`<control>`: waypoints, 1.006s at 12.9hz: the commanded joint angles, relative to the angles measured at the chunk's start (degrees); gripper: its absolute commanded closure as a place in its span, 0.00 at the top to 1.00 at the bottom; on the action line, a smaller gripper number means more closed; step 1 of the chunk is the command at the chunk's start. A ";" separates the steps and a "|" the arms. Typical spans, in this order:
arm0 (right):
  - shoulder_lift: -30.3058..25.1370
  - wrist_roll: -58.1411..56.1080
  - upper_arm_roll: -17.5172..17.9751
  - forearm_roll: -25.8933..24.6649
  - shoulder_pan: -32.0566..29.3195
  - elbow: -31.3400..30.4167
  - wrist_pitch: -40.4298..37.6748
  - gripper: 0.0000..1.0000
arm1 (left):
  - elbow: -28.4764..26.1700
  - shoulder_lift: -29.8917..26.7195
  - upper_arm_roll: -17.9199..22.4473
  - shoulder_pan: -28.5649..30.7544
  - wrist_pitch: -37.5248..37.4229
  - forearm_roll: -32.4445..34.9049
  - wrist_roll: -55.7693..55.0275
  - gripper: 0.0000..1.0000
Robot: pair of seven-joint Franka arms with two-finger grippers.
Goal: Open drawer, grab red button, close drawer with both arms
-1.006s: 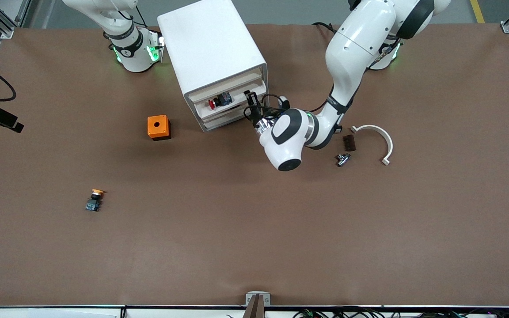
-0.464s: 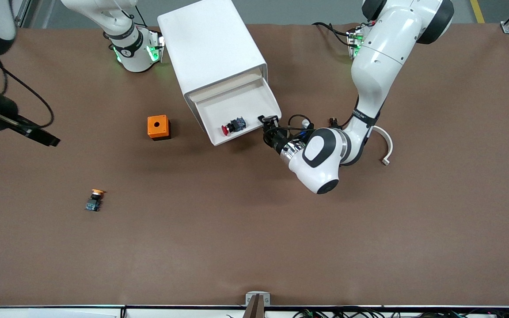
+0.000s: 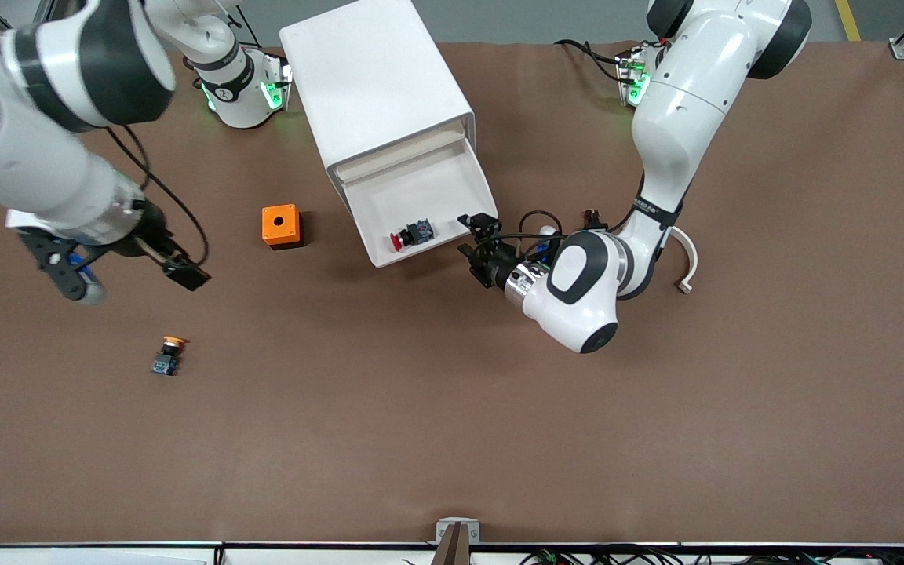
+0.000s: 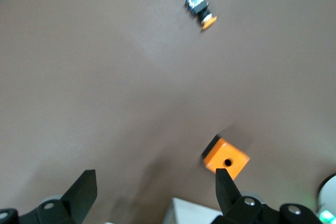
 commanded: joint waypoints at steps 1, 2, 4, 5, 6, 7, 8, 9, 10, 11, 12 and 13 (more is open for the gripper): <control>2.55 12.14 -0.57 0.06 5.79 -0.27 2.34 1.00 | 3.89 -1.70 -0.53 2.05 -2.97 6.33 0.37 1.00; 2.73 16.18 -0.57 0.06 8.42 -1.58 4.09 1.00 | 4.87 -2.13 -0.54 2.06 -3.95 8.88 0.46 1.00; 2.99 23.65 -0.57 0.06 13.08 -5.09 9.97 1.00 | 6.46 -4.50 -0.18 3.54 -3.96 13.72 1.77 1.00; 4.13 27.17 -0.57 0.06 15.54 -6.15 12.35 1.00 | 6.55 -5.82 -0.10 4.51 -4.04 15.30 3.95 1.00; 5.44 30.51 -0.57 -0.03 18.00 -6.34 14.03 1.00 | 6.55 -6.96 -0.01 5.47 -4.39 16.80 6.06 1.00; 6.76 32.72 -0.57 -0.03 19.77 -6.34 15.26 1.00 | 6.55 -9.24 -0.44 5.83 -6.75 19.95 8.78 1.00; 7.90 34.66 -0.57 -0.03 21.26 -6.34 16.40 1.00 | 6.46 -11.87 -0.27 5.92 -9.21 23.20 12.90 1.00; 9.05 36.94 -0.66 -0.11 22.76 -6.42 17.72 1.00 | 6.11 -14.77 -0.10 5.84 -10.62 26.71 17.03 1.00; 10.10 39.14 -0.66 -0.12 24.16 -6.43 18.95 1.00 | 6.11 -16.10 -0.27 5.92 -10.90 29.53 18.64 1.00; 11.24 41.34 -0.66 -0.55 25.83 -6.69 20.18 1.00 | 6.11 -17.07 -0.18 6.01 -11.51 30.69 19.09 1.00; 11.69 42.58 -0.66 -0.64 26.98 -7.73 21.76 1.00 | 6.11 -17.69 -0.01 6.01 -11.86 31.40 19.53 1.00; 11.70 43.37 -0.66 -0.64 28.03 -9.92 24.30 0.99 | 6.20 -17.87 -0.10 6.01 -11.87 32.36 21.53 1.00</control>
